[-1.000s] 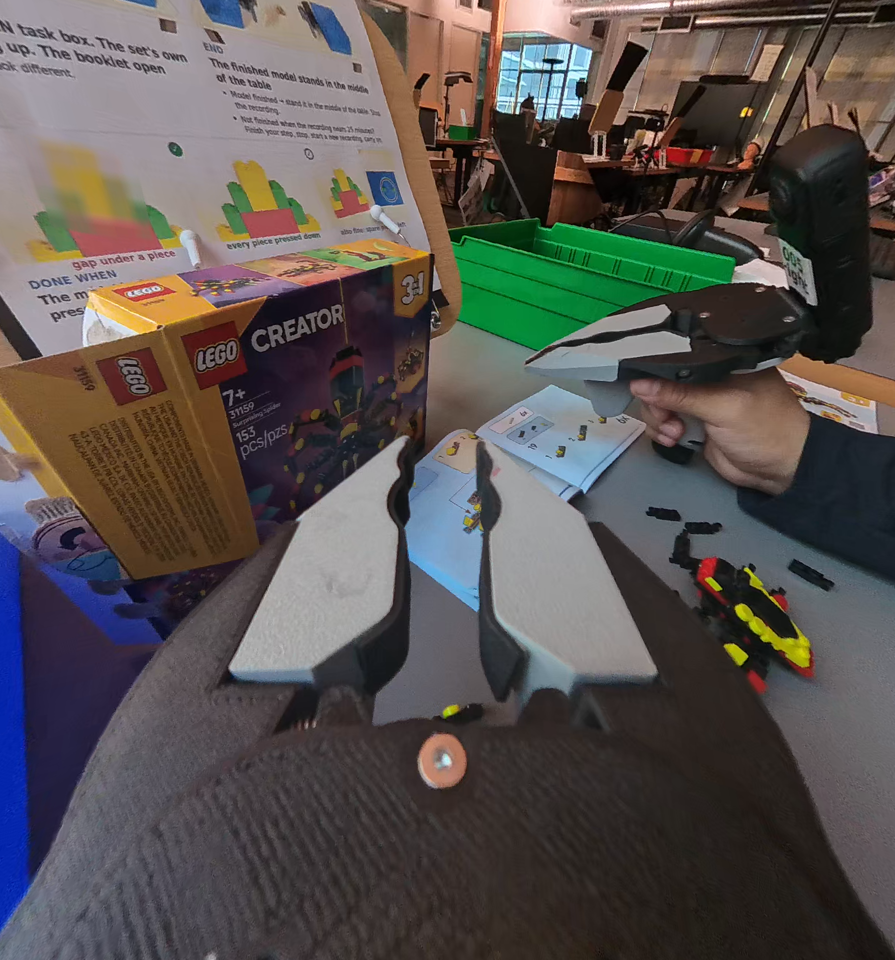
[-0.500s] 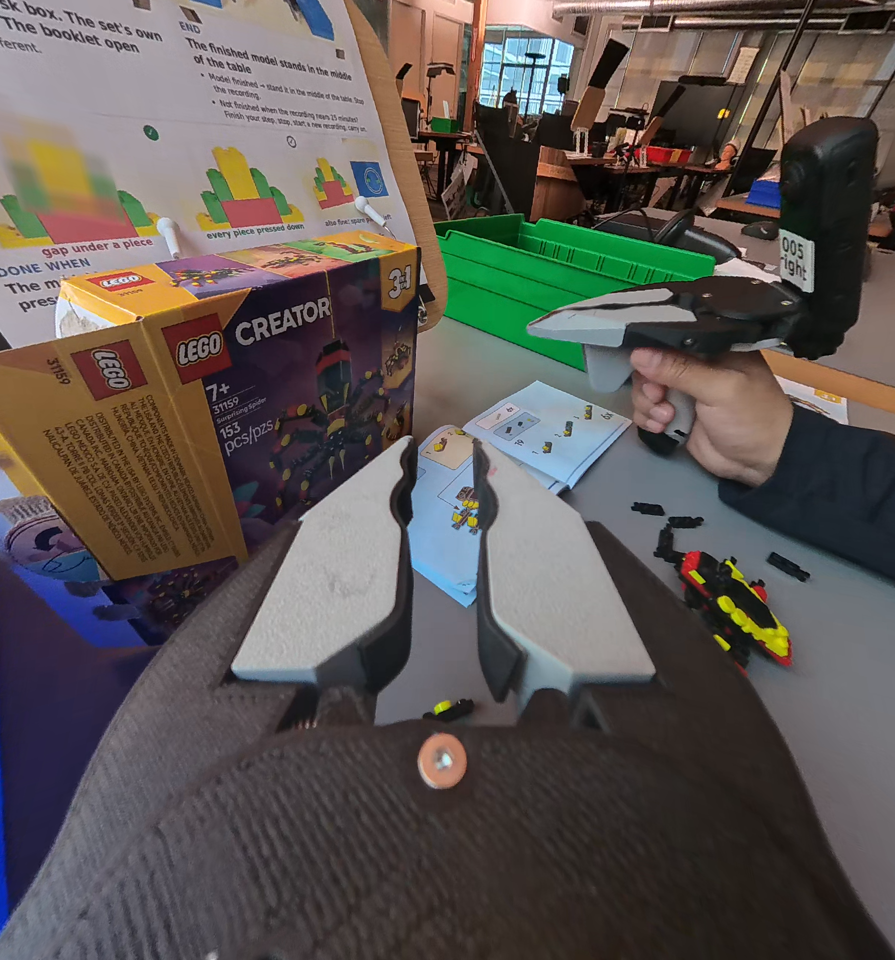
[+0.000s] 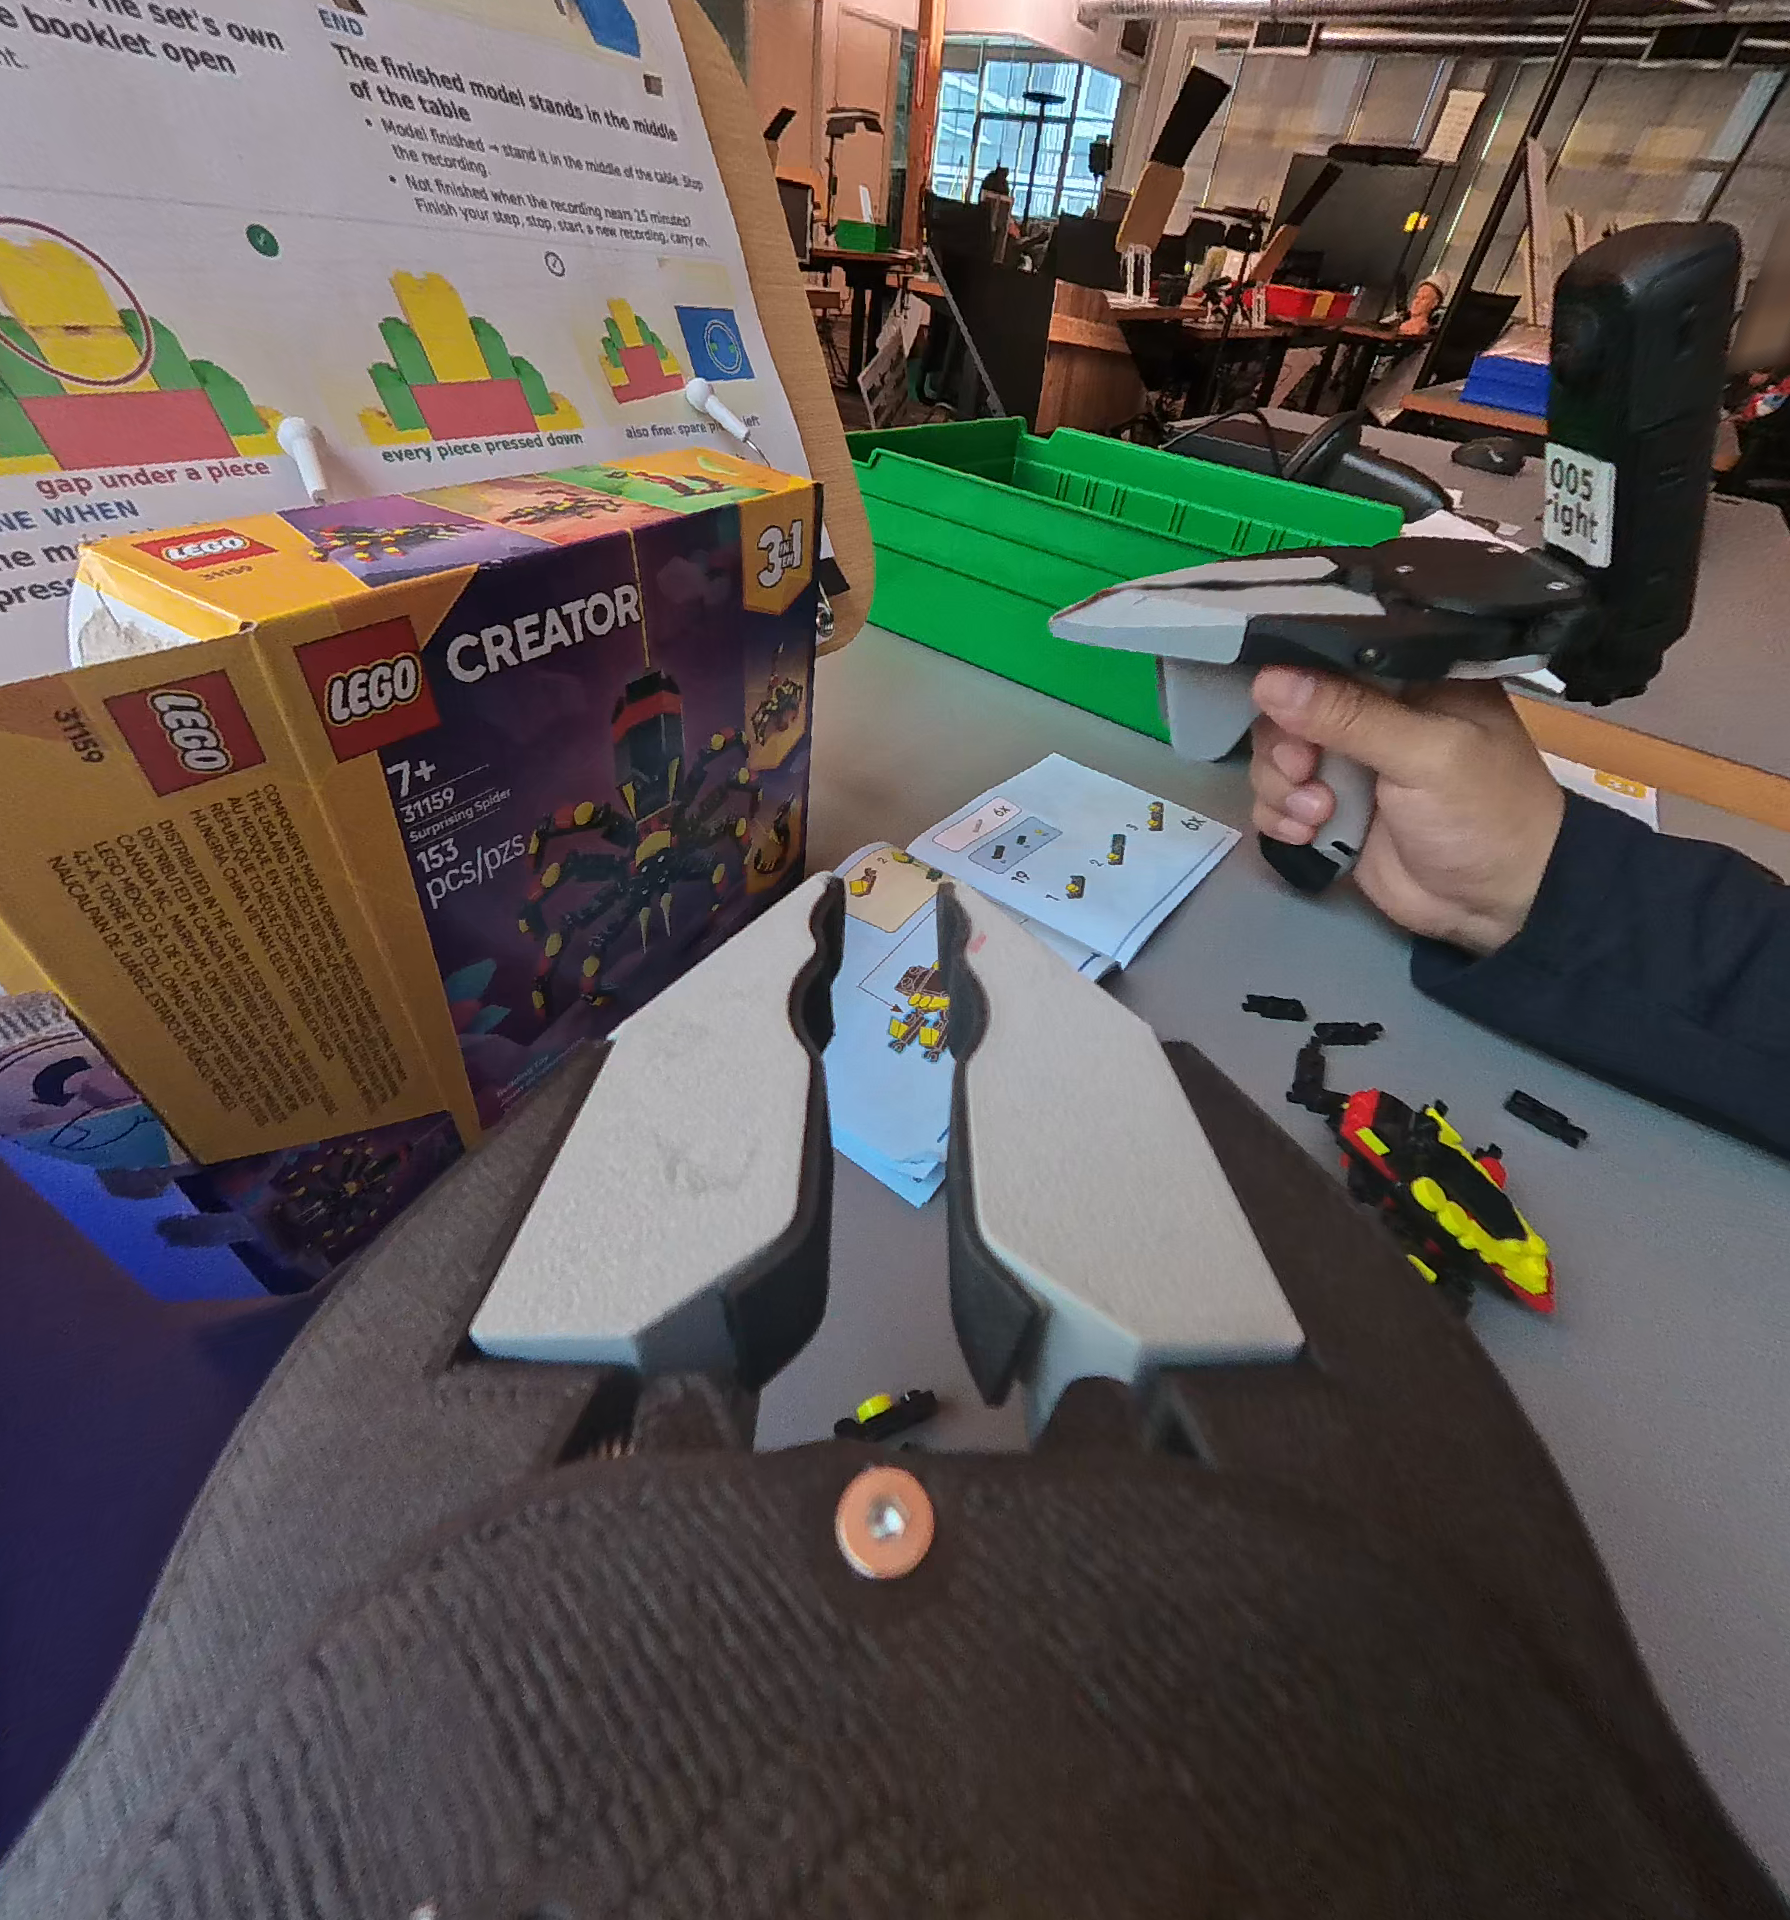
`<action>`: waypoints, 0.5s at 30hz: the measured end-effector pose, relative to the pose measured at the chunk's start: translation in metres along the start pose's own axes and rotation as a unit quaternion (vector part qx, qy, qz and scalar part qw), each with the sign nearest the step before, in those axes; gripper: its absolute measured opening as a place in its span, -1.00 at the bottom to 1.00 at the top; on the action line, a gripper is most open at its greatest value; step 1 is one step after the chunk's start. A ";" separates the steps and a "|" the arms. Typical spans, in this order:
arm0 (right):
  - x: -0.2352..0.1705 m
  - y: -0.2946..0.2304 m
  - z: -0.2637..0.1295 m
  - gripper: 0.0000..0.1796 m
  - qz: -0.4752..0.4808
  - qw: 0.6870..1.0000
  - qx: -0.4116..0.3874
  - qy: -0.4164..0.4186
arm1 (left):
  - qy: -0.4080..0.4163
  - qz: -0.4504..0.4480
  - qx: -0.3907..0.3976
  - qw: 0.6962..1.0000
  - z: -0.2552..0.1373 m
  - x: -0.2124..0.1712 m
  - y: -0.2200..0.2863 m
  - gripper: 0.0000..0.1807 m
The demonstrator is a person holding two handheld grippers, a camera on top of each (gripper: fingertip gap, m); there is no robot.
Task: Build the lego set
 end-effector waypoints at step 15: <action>0.004 0.008 -0.007 -1.00 0.018 1.000 -0.003 0.012 | -0.001 -0.005 -0.007 1.000 0.000 0.000 0.001 -0.86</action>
Point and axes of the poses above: each gripper's, where its closed fingertips meet, z out along the fingers, x out of its top, y = z × x across the jaws, the point moved 5 cm from there along -z, back along the fingers, and after that the axes turned 4 degrees about x, right-handed, at the moved point
